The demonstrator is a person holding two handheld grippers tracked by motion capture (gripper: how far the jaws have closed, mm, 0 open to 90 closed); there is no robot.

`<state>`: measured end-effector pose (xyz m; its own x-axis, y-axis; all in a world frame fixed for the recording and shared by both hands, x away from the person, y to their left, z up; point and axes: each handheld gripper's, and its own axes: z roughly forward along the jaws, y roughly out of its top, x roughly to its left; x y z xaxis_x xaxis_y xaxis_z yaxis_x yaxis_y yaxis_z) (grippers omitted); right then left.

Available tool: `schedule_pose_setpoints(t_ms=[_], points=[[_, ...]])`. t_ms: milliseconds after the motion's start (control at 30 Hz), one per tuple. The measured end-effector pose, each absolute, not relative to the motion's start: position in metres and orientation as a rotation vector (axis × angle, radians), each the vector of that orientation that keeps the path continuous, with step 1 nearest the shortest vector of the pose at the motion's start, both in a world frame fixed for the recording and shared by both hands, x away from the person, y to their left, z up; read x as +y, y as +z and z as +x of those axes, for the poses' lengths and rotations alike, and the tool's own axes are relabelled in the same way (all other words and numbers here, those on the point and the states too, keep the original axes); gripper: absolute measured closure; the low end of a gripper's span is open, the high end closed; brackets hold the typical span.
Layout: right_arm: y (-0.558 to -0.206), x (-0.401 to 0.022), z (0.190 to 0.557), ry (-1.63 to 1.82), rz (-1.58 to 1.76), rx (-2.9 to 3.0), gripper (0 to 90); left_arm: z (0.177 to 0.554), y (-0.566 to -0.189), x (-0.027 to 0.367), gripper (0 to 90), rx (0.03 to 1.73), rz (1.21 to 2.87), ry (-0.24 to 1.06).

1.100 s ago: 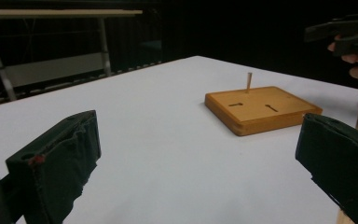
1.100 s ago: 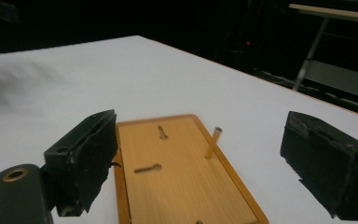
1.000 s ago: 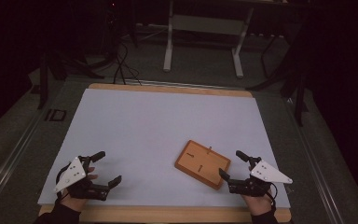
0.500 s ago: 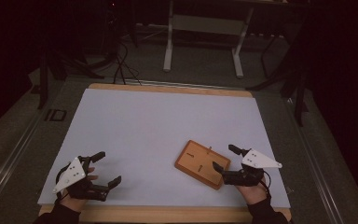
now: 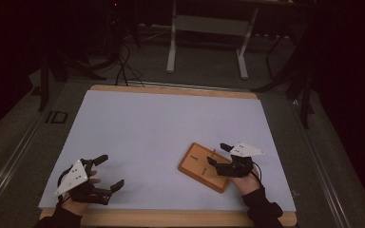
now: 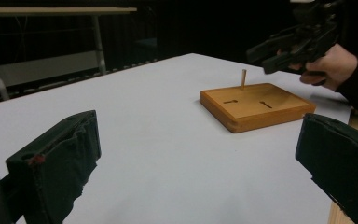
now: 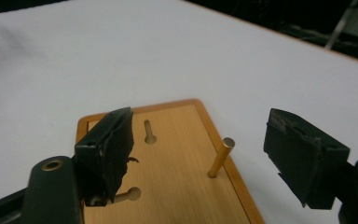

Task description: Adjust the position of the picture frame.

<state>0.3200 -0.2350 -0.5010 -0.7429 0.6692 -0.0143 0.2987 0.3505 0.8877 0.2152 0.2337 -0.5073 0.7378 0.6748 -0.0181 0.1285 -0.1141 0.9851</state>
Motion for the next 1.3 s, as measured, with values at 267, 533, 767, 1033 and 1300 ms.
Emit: schedule_pose_setpoints(t_ms=[267, 533, 767, 1033, 1300], points=[[-0.513, -0.234, 0.334, 1.326, 0.927, 2.246, 30.0, 0.215, -0.508, 0.233, 0.5, 0.646, 1.654, 0.522], [-0.521, -0.235, 0.339, 1.296, 0.976, 2.273, 53.0, 0.215, -0.508, 0.233, 0.5, 0.645, 1.655, 0.522], [-0.527, -0.231, 0.339, 1.261, 0.978, 2.330, 67.3, 0.216, -0.508, 0.232, 0.5, 0.645, 1.663, 0.522], [-0.529, -0.228, 0.340, 1.209, 0.997, 2.323, 79.1, 0.216, -0.508, 0.232, 0.5, 0.647, 1.666, 0.525], [-0.530, -0.229, 0.344, 1.231, 1.040, 2.311, 84.9, 0.216, -0.508, 0.232, 0.5, 0.646, 1.667, 0.528]])
